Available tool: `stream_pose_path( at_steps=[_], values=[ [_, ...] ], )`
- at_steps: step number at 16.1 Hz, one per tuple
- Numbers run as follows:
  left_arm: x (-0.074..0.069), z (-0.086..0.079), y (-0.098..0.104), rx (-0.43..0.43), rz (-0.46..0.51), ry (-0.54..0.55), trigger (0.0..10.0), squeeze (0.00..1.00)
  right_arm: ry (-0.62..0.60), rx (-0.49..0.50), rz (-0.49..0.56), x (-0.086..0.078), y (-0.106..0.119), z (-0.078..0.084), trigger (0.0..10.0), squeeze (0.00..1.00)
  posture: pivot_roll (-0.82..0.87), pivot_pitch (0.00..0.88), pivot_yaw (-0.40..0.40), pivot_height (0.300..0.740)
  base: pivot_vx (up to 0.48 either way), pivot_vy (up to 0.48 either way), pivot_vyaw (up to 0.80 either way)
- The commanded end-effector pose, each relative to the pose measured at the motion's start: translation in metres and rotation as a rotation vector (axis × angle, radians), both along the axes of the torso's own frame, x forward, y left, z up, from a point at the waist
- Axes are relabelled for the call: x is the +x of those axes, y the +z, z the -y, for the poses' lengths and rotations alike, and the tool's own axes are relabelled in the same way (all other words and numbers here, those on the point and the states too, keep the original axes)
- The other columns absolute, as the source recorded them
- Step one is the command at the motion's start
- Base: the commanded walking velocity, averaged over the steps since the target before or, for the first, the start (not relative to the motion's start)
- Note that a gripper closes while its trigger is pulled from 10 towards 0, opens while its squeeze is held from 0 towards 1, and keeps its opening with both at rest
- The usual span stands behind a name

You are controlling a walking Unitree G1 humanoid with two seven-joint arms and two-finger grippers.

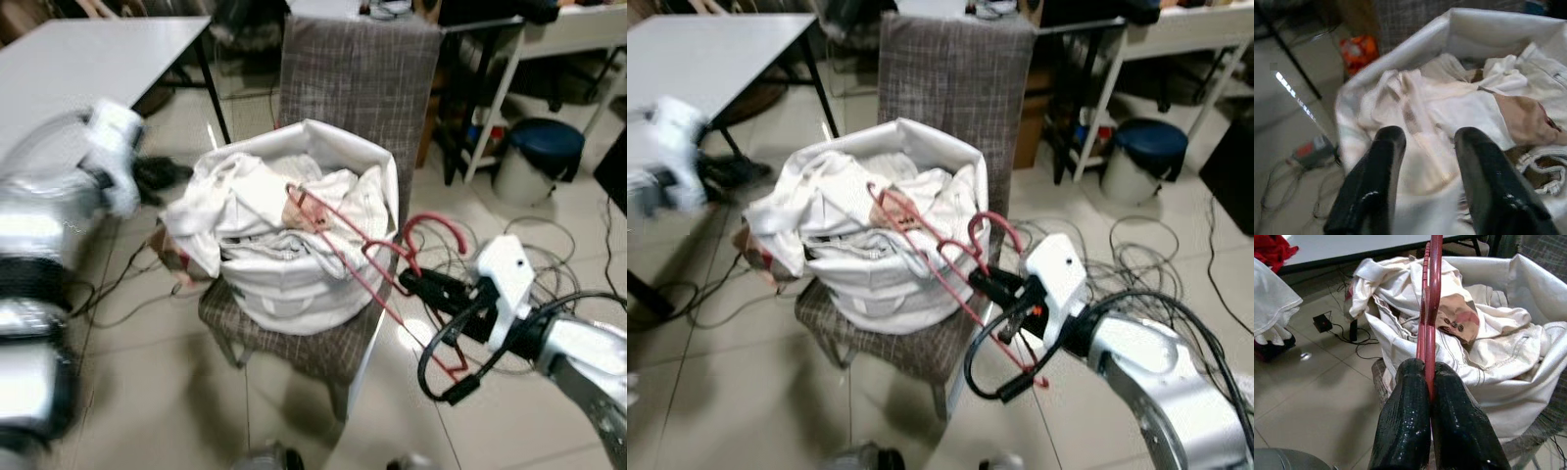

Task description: Hang hanger

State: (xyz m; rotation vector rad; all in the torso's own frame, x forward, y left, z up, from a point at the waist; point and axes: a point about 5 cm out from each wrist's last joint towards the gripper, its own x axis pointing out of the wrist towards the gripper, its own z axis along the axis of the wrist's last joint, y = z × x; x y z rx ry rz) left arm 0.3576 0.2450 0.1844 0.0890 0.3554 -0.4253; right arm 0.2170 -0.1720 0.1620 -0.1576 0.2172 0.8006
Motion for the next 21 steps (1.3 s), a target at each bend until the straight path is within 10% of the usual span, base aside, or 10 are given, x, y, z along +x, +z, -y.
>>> stream_pose_path(
  at_steps=[1,5,6,7,14,16,21],
  values=[
    [-0.002,0.006,-0.002,0.002,0.0,0.025,10.0,1.0,0.006,-0.004,0.024,0.002,0.002,-0.003,10.0,0.0,-0.06,0.021,0.108,0.74,0.0,0.0,0.0],
    [-0.01,0.038,0.01,0.068,0.226,-0.124,10.0,1.0,0.014,-0.009,0.029,0.003,0.005,0.0,10.0,0.0,-0.07,0.022,0.102,0.74,0.0,0.0,0.0],
    [-0.01,0.038,0.013,0.254,0.324,-0.118,10.0,0.73,0.016,-0.013,0.028,0.003,0.005,0.001,10.0,0.0,-0.06,0.026,0.094,0.74,0.0,0.0,0.0],
    [-0.009,0.037,0.016,0.313,0.372,-0.111,10.0,0.05,0.018,-0.015,0.028,0.003,0.005,0.001,10.0,0.0,-0.06,0.026,0.094,0.74,0.0,0.0,0.0],
    [-0.018,0.05,-0.024,0.399,0.218,-0.337,10.0,0.0,0.043,-0.012,0.008,0.002,0.003,-0.001,10.0,0.0,-0.05,0.032,0.094,0.74,0.0,0.0,0.0],
    [-0.007,0.038,-0.031,0.569,0.243,-0.243,10.0,0.0,0.043,-0.009,0.005,0.002,0.003,-0.002,10.0,0.0,-0.05,0.037,0.093,0.74,0.0,0.0,0.0],
    [0.0,0.03,-0.04,0.671,0.227,-0.181,10.0,0.0,0.046,-0.009,0.0,0.0,0.003,-0.001,10.0,0.0,-0.06,0.041,0.095,0.74,0.0,0.0,0.0]
  ],
)
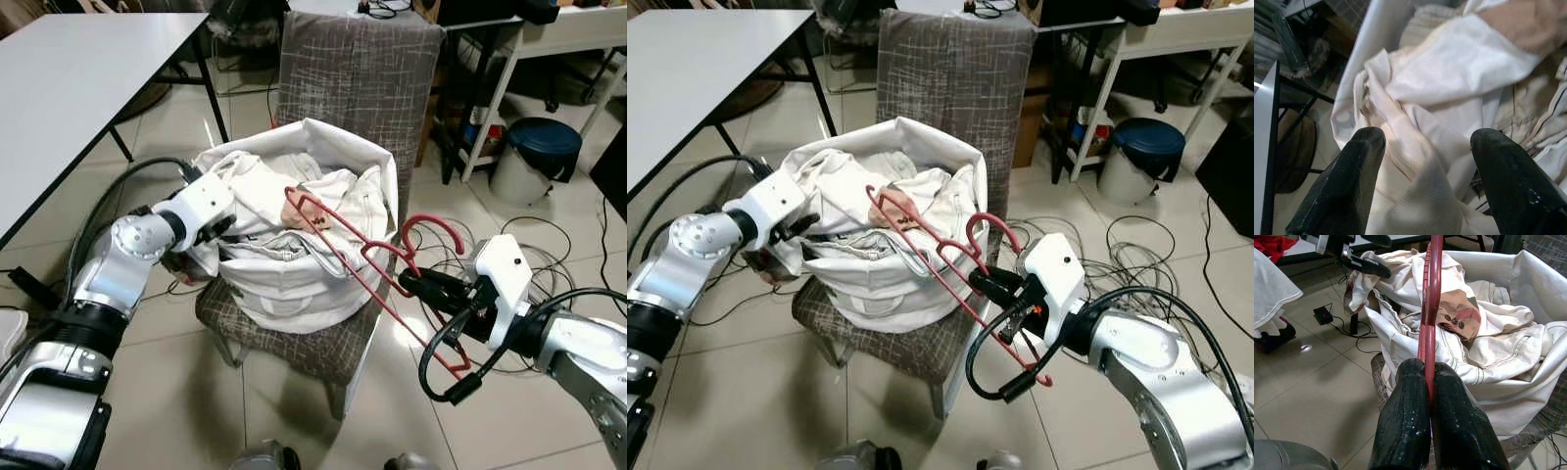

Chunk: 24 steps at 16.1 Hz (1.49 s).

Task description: Hang hanger

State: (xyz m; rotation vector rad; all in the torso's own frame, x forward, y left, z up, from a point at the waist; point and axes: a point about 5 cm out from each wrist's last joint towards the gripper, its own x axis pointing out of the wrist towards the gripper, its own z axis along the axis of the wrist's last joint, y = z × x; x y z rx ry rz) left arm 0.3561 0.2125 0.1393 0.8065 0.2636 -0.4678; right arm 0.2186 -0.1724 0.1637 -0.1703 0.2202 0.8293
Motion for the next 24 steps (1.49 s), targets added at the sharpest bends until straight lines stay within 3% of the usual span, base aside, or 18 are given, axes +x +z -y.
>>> stream_pose_path(
  at_steps=[1,2,3,4,5,6,7,12,14,19,22,24],
  values=[
    [0.003,-0.002,0.003,0.03,0.017,0.0,10.0,0.0,0.016,0.001,0.0,-0.002,0.001,-0.001,10.0,0.0,-0.06,0.044,0.093,0.74,0.0,0.0,0.0],
    [0.005,0.0,0.001,0.028,0.013,-0.008,10.0,0.0,0.016,0.0,-0.001,-0.002,0.001,-0.001,10.0,0.0,-0.06,0.044,0.093,0.74,0.0,0.0,0.0],
    [0.006,0.002,-0.001,0.037,0.005,-0.013,8.5,0.0,0.016,-0.001,-0.001,-0.002,0.001,-0.001,10.0,0.0,-0.06,0.045,0.093,0.74,0.0,0.0,0.0],
    [0.008,0.002,-0.003,0.053,0.002,-0.017,4.4,0.0,0.016,-0.001,0.0,-0.001,0.001,-0.001,10.0,0.0,-0.06,0.045,0.093,0.74,0.0,0.0,0.0],
    [0.009,0.001,-0.002,0.064,0.007,-0.008,3.4,0.0,0.015,-0.001,0.002,-0.001,0.002,-0.001,10.0,0.0,-0.06,0.045,0.094,0.74,0.0,0.0,0.0],
    [0.011,0.0,-0.001,0.068,0.011,-0.002,1.0,0.0,0.015,-0.001,0.004,-0.001,0.002,-0.001,10.0,0.0,-0.06,0.045,0.095,0.74,0.0,0.0,0.0],
    [0.012,-0.001,0.0,0.069,0.013,-0.001,0.0,0.0,0.015,-0.001,0.004,-0.001,0.003,-0.001,10.0,0.0,-0.06,0.045,0.097,0.74,0.0,0.0,0.0],
    [0.015,-0.009,-0.001,0.128,0.01,0.017,0.0,0.0,0.015,-0.002,0.003,-0.001,0.003,-0.001,10.0,0.0,-0.06,0.046,0.096,0.74,0.0,0.0,0.0],
    [0.015,-0.018,-0.003,0.199,-0.012,0.021,0.0,0.0,0.019,-0.004,0.002,-0.001,0.002,0.0,10.0,0.0,-0.05,0.045,0.094,0.74,0.0,0.0,0.0],
    [0.014,-0.02,-0.003,0.215,-0.028,-0.016,0.0,0.0,0.017,-0.006,0.004,0.0,0.002,0.001,10.0,0.0,-0.06,0.039,0.094,0.74,0.0,0.0,0.0],
    [0.005,-0.003,0.012,0.193,0.03,-0.293,0.0,0.0,0.016,-0.009,0.006,0.0,0.002,0.002,10.0,0.0,-0.05,0.032,0.091,0.74,0.0,0.0,0.0],
    [-0.01,0.005,0.013,0.145,-0.029,-0.47,0.0,0.0,0.021,-0.009,0.006,0.001,0.002,0.001,10.0,0.0,-0.05,0.025,0.09,0.74,0.0,0.0,0.0]
  ],
)
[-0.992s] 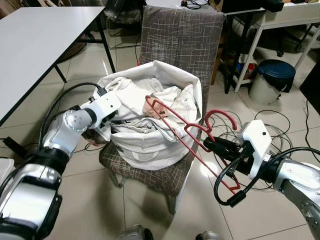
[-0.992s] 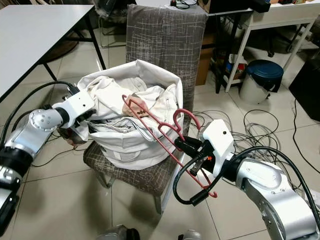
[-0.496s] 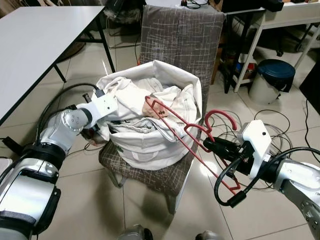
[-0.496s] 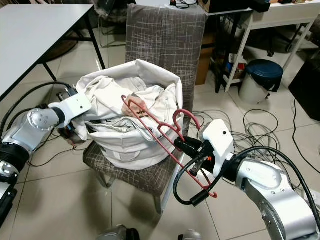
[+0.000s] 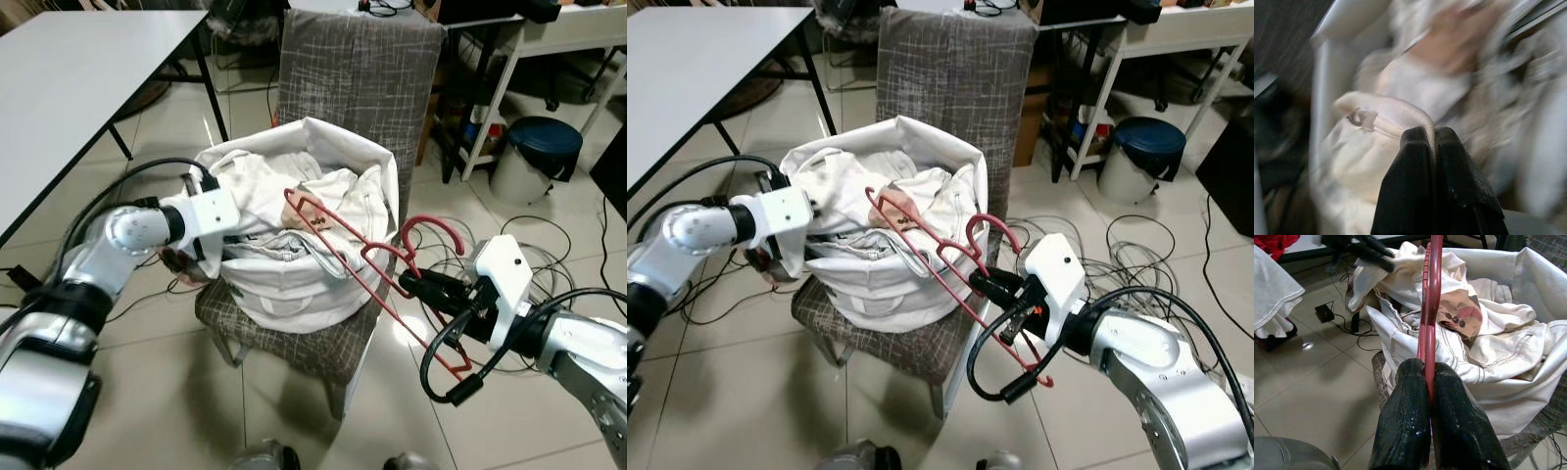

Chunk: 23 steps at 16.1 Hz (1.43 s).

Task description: Hang hanger

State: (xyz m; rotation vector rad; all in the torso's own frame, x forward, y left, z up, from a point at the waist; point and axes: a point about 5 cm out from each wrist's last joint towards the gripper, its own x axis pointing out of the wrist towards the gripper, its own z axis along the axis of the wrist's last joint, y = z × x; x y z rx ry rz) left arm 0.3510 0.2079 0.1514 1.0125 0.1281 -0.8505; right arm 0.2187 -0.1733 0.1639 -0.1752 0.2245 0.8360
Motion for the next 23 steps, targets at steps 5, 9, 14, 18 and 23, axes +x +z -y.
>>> stream_pose_path(
  at_steps=[5,9,14,18,23],
  values=[
    [-0.021,-0.01,-0.008,0.028,-0.151,-0.089,0.0,0.0,0.028,0.004,0.01,0.003,0.002,-0.004,10.0,0.0,-0.04,0.015,0.078,0.74,0.0,0.0,0.0],
    [-0.015,0.002,-0.002,-0.157,-0.156,-0.003,10.0,1.0,0.033,0.004,0.011,0.005,0.001,-0.005,10.0,0.0,-0.04,0.016,0.072,0.74,0.0,0.0,0.0],
    [-0.037,0.013,0.007,-0.28,-0.287,-0.087,10.0,1.0,0.023,0.003,0.004,0.002,0.0,-0.003,10.0,0.0,-0.05,0.02,0.075,0.74,0.0,0.0,0.0],
    [-0.029,0.005,0.028,-0.615,-0.048,0.295,10.0,0.0,-0.188,0.06,0.139,0.021,0.008,-0.002,10.0,0.0,-0.04,0.024,0.07,0.74,0.0,0.0,0.0],
    [-0.065,0.006,0.006,-0.815,0.052,0.579,10.0,0.0,-0.302,0.137,0.22,0.026,0.007,-0.023,10.0,0.0,-0.03,0.024,0.039,0.74,0.0,0.0,0.0]
  ],
)
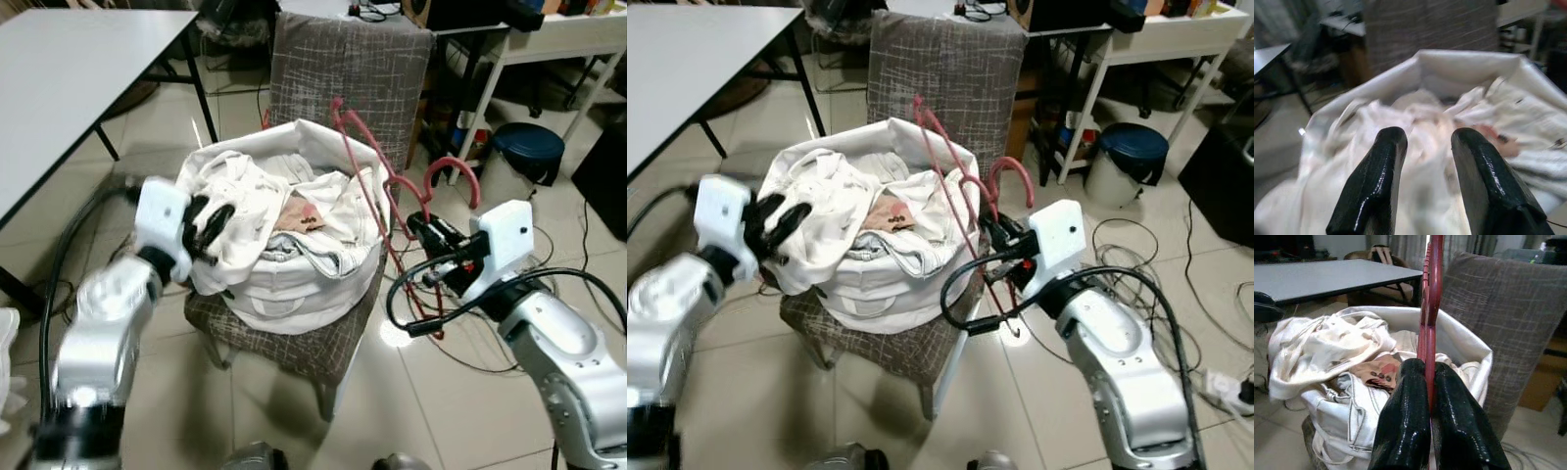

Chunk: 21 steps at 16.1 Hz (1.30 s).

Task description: Hang hanger

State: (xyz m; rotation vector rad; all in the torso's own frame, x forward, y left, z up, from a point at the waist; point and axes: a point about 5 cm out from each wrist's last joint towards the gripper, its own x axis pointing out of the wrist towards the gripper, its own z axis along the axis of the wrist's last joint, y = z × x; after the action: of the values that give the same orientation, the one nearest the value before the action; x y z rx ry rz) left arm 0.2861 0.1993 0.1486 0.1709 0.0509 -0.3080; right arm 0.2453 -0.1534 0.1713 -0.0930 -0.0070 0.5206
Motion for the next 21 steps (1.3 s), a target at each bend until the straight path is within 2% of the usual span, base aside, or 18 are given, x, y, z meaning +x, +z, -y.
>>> stream_pose_path(
  at_steps=[1,3,4,7,15,20,21],
  values=[
    [-0.003,0.0,0.007,0.026,0.043,0.047,10.0,0.0,0.001,0.005,0.004,0.0,-0.003,-0.005,10.0,0.0,-0.03,0.023,0.037,0.74,0.0,0.0,0.0],
    [-0.005,0.008,0.007,0.039,0.039,0.086,10.0,0.0,-0.008,0.001,-0.003,0.002,-0.007,-0.009,10.0,0.0,-0.03,0.017,0.036,0.74,0.0,0.0,0.21],
    [-0.004,0.014,0.007,0.014,0.033,0.089,10.0,0.0,-0.006,-0.004,-0.011,0.002,-0.009,-0.009,10.0,0.0,-0.03,0.017,0.036,0.74,0.0,-0.36,0.59],
    [0.0,0.025,0.005,0.029,0.035,0.083,10.0,0.0,-0.034,-0.013,-0.011,0.002,-0.013,-0.006,10.0,0.0,-0.05,0.01,0.044,0.74,0.0,-0.434,0.8],
    [0.021,0.034,0.012,0.046,0.074,0.193,10.0,0.0,-0.076,-0.026,0.001,0.008,-0.011,-0.001,10.0,0.0,-0.06,0.009,0.05,0.74,0.0,-0.444,0.8],
    [0.023,0.049,0.009,0.036,0.058,0.148,10.0,0.0,-0.125,-0.032,-0.019,0.01,-0.014,0.008,10.0,0.0,-0.07,0.015,0.056,0.74,0.0,-0.452,0.8],
    [0.024,0.055,0.008,0.036,0.056,0.141,10.0,0.0,-0.147,-0.03,-0.019,0.012,-0.014,0.014,10.0,0.0,-0.07,0.013,0.047,0.74,0.0,-0.45,0.8]
  ],
)
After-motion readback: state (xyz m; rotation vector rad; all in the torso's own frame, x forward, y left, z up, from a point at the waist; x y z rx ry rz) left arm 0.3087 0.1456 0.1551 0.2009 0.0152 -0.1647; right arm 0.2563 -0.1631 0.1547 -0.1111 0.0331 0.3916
